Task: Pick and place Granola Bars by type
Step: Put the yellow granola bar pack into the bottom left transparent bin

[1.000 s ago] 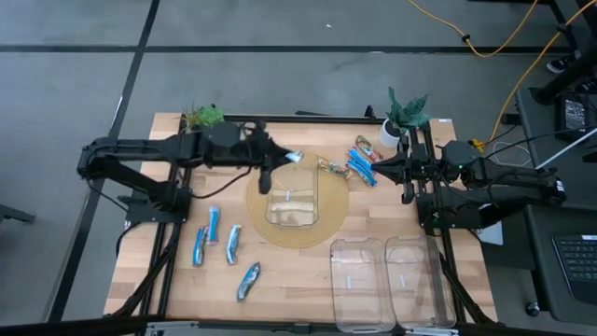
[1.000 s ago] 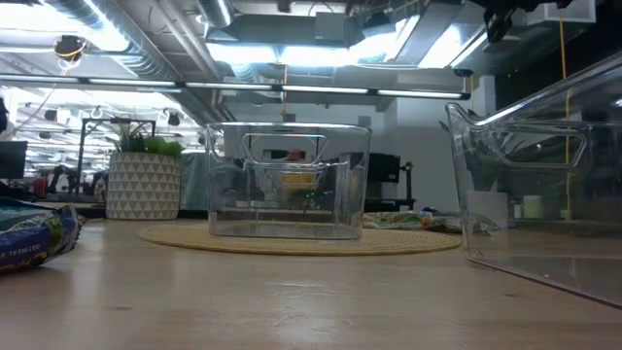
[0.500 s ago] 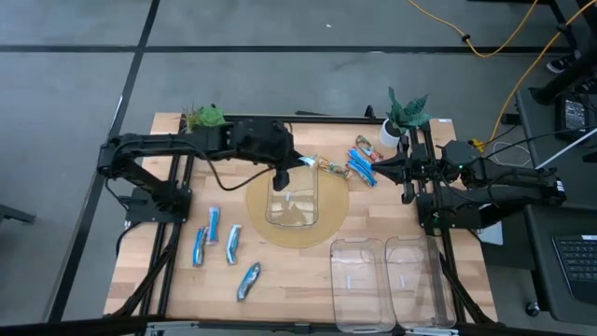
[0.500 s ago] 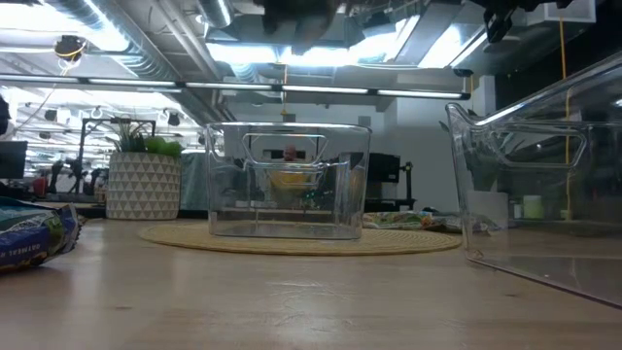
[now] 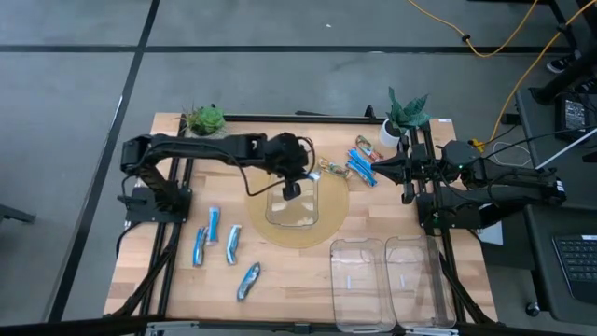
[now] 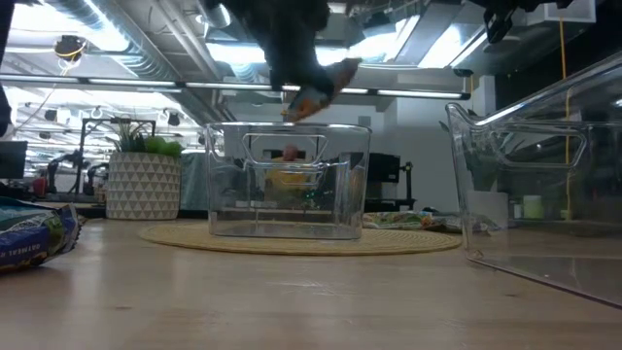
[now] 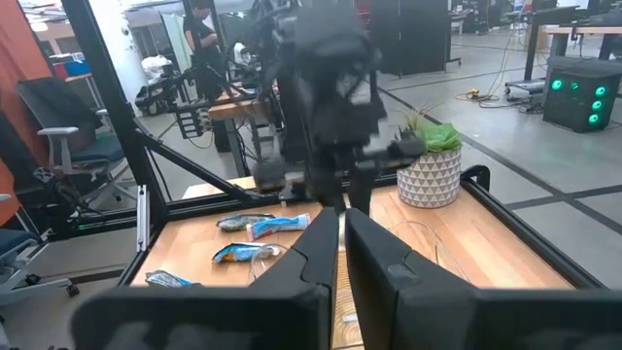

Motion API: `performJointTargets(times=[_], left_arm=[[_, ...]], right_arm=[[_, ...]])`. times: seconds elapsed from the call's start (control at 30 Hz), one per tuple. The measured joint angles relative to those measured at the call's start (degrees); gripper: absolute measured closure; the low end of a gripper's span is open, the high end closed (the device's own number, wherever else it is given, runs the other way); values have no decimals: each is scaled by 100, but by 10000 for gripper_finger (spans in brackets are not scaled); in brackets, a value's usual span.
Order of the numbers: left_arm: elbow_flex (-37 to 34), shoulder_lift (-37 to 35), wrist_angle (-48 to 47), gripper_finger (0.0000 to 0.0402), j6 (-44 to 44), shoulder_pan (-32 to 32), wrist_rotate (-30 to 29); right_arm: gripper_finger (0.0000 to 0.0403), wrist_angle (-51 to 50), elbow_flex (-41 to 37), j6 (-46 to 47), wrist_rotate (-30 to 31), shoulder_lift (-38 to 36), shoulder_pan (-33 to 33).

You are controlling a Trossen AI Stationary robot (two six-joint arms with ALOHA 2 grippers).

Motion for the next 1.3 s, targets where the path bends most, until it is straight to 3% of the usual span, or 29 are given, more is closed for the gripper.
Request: performJointTargets(times=[0.3,0.6,0.73,0.93,1.2,1.3], left_arm=[[-7,521,-31,375,94,-4,140],[63,353,-94,375,240,-27,775],[490,304,-417,375,388,-148,1135],[1408,346,-1446,375,1154,-315,981],[2168,348,-1325,375,1233,-440,1004],[2363,348,-1149,375,1230,-526,732]], right_arm=[[375,-13,0,-1,-2,0,0],[375,-38,0,-1,-9,-2,-1],[375,-39,0,-1,-39,-2,0],[375,-41,0,-2,-118,-2,3],[375,-40,0,-9,-577,5,2],[374,-16,0,-54,-698,99,4]])
